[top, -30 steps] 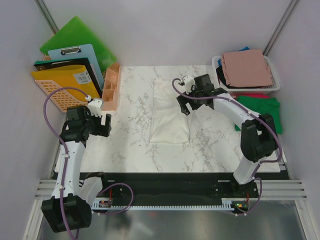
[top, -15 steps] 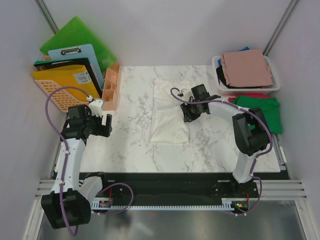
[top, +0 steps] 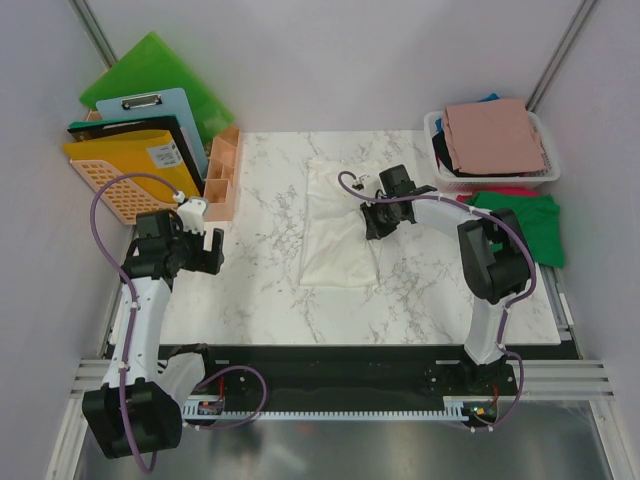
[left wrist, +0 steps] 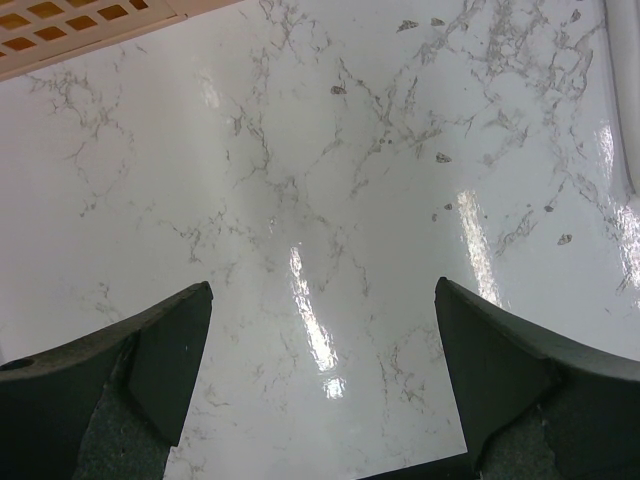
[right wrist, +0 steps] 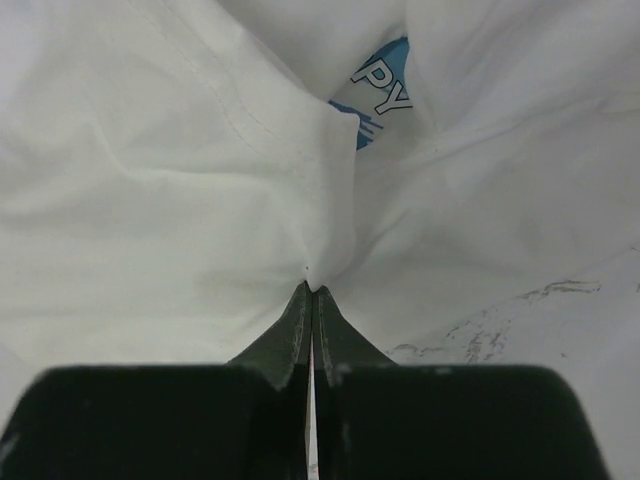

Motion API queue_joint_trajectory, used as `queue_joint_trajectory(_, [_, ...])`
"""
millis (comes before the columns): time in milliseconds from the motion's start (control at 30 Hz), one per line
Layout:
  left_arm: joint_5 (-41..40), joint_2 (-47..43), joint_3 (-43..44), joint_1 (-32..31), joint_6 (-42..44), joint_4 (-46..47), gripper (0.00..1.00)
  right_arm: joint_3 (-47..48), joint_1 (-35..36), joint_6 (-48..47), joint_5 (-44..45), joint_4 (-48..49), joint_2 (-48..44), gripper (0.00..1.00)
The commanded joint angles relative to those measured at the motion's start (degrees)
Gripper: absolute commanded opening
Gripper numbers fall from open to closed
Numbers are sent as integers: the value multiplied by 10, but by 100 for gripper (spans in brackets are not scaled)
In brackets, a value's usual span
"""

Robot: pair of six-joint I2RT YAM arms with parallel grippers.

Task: Fold and stack the t-shirts
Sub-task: Fold the tshirt

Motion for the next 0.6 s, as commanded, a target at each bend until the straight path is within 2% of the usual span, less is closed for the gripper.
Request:
queue_joint_trajectory(0, [10,3,13,2,15,8,100,10,-4,-4,11,8,-3,0])
queue_joint_trajectory(233, [13,5,14,3,15,8,100,-4,-14,-15,63,-2,-44,0])
queue_joint_trajectory(400, [18,6,11,3,16,9,100,-17,-15,-18,65,-9,-71,0])
queue_joint_trajectory(433, [19,7,10,4,17,9,100,-17,-15,-20,66,-12,-72,4])
queue_joint_trajectory(467, [19,8,12,3,16,8,100,-17,-15,-25,66,-14,-71,10])
queue_joint_trajectory(500, [19,7,12,3,16,8,100,-17,-15,-27,65,-16,-70,42])
queue_joint_trajectory(567, [19,4,12,3,16,8,100,-23,-15,-28,66,-17,-72,83])
